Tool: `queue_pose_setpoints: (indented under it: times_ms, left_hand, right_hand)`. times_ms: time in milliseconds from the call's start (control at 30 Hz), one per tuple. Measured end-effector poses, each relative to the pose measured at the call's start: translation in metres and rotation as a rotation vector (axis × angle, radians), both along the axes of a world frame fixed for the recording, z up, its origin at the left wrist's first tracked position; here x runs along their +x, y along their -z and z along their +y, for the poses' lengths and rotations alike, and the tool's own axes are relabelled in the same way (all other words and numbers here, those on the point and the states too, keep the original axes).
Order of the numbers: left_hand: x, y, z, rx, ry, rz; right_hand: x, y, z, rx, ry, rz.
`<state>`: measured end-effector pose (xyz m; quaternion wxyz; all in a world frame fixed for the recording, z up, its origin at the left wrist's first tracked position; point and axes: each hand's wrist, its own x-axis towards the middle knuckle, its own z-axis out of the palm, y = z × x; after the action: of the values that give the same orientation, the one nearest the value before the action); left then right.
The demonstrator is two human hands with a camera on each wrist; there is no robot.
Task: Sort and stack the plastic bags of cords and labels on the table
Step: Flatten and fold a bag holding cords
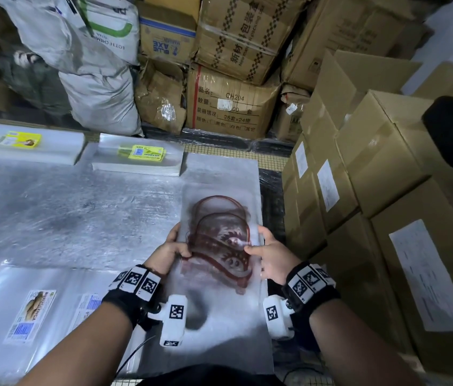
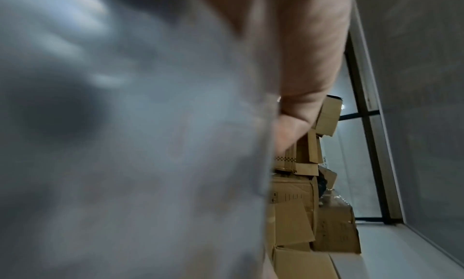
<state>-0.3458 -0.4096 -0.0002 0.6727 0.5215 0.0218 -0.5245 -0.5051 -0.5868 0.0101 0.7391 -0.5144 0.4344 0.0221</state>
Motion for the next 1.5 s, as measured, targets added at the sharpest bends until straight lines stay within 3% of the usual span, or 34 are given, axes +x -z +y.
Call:
queue_pose_setpoints:
  times_ms: [333, 600, 867, 1100, 1300, 1500]
  left_hand:
    - [-0.005, -0.004, 0.0, 0.216, 0.048, -0.069]
    - [-0.01, -0.001, 0.009, 0.25, 0.088, -0.115]
    - [-0.015, 0.001, 0.011, 0.205, 0.129, -0.191]
    - [-0.014, -0.002, 0.012, 0.127, 0.087, -0.134]
    - [-0.018, -0.008, 0.01, 0.199, 0.069, -0.11]
    - [-0.019, -0.002, 0.005, 0.271, 0.011, -0.111]
  right_hand:
    - [-0.006, 0.015, 0.002, 0.062, 0.188, -0.064]
    - [-0.016, 0.019, 0.009, -0.012, 0.056, -0.018]
    - [-0.015, 0.016, 0.01, -0.001, 0.057, -0.059]
    - [-0.016, 0.01, 0.011, -0.015, 0.065, -0.086]
    - [-0.019, 0.034, 0.007, 0.035, 0.079, 0.071]
    - [-0.02, 0.009, 0.016, -0.124, -0.045, 0.047]
